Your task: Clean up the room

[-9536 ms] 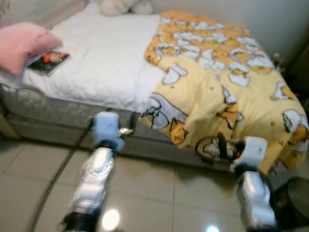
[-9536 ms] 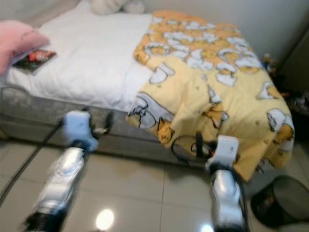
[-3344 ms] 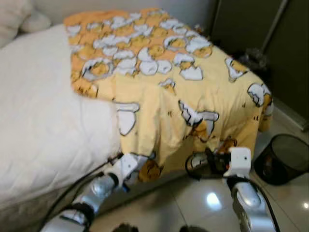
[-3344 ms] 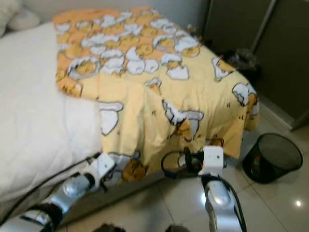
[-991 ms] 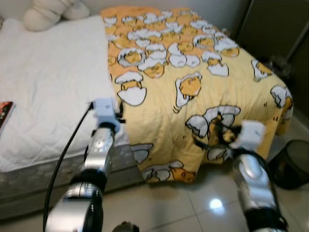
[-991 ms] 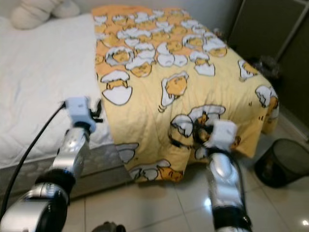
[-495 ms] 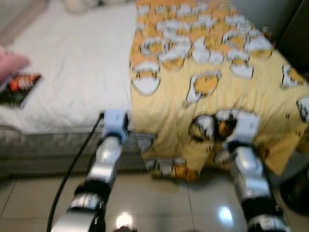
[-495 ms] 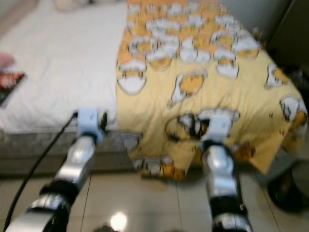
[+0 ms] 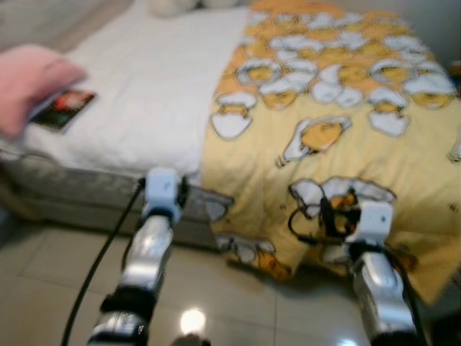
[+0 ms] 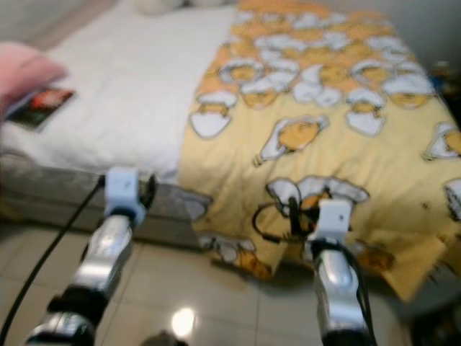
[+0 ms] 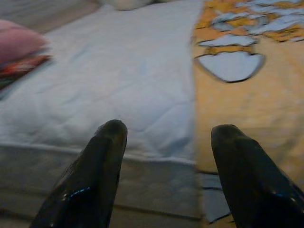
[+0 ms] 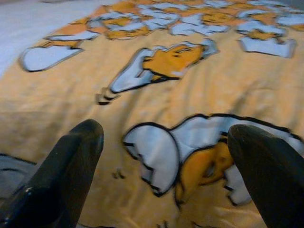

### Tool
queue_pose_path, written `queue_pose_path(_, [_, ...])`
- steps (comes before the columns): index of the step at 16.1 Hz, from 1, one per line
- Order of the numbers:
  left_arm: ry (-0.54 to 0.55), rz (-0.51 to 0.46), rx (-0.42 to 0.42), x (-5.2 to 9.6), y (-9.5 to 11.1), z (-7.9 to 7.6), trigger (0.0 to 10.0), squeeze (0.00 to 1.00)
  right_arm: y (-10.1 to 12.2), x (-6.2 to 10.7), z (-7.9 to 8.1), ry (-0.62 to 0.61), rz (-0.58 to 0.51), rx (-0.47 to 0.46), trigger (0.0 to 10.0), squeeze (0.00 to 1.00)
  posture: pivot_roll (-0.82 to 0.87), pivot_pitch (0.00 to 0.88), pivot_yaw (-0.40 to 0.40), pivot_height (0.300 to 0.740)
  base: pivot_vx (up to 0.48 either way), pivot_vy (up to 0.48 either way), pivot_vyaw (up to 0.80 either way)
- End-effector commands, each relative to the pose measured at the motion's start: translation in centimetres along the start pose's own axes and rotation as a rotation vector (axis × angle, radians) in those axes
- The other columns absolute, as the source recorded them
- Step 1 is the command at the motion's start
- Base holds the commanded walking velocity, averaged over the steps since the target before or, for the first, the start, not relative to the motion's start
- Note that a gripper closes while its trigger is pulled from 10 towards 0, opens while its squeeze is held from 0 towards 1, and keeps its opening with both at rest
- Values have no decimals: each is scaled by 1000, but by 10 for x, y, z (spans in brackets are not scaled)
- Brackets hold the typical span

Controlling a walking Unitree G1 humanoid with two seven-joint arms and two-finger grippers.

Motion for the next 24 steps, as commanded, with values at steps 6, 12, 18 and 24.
queue_pose_path(6, [-118,-6,50,2,6,-20,10000,1000,0,6,12,79,-5,0,10000,1000,-31,0,37,740,0,0,534])
queue_pose_path(12, [-121,-7,92,-2,10,-19,10000,0,0,4,-1,-9,9,-34,10000,0,-39,0,47,740,218,-357,655])
queue_pose_path(18, [-118,-9,72,-5,13,-24,10000,0,4,3,10,58,4,-25,10000,0,-36,0,33,740,259,-44,415])
queue_pose_path(24, [-335,133,12,64,-30,-16,10000,0,-23,46,6,143,104,14,10000,0,-24,0,18,740,480,0,569])
Point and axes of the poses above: a point about 5 cm out from each wrist's last joint towards the gripper, its own x axis pointing back from the gripper into the wrist, its own y axis along the axis of the wrist's last joint, z = x × y, the point moved 3 cm from there along -x, pointing out of the wrist towards the gripper, and after that the axes turned 9 degrees about x, right-handed, at the moved point
